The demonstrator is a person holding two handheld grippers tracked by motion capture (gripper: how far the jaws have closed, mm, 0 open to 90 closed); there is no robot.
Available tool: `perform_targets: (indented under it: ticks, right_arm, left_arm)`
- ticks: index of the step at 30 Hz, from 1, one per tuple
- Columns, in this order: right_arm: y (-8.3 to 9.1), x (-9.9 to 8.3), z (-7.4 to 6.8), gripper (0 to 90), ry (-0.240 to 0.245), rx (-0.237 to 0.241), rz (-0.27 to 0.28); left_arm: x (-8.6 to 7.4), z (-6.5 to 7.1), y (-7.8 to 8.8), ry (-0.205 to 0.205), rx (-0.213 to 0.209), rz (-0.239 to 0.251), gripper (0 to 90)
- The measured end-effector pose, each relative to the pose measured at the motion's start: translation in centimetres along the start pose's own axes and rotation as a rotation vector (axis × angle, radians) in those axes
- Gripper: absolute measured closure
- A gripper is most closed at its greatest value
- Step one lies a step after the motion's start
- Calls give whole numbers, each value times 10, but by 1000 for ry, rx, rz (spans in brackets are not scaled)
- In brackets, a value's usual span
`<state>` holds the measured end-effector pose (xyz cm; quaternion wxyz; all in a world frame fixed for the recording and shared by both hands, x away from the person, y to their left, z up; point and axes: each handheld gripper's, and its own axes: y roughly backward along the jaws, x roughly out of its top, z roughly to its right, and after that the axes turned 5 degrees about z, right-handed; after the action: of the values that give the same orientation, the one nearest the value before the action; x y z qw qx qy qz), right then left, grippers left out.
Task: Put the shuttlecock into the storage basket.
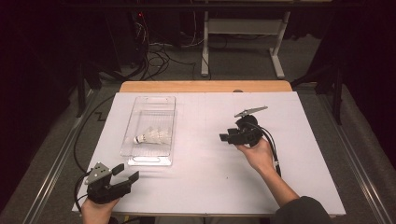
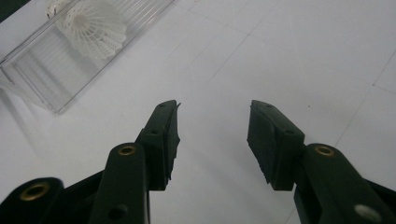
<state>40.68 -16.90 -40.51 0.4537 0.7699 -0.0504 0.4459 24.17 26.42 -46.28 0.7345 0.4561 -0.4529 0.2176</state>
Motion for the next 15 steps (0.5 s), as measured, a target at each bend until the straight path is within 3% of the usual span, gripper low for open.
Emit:
perform_targets:
  ticks: [15]
  right_arm:
    - [10, -8, 6, 531, -8, -12, 10]
  left_arm:
    - [0, 0, 0, 0, 0, 0, 323]
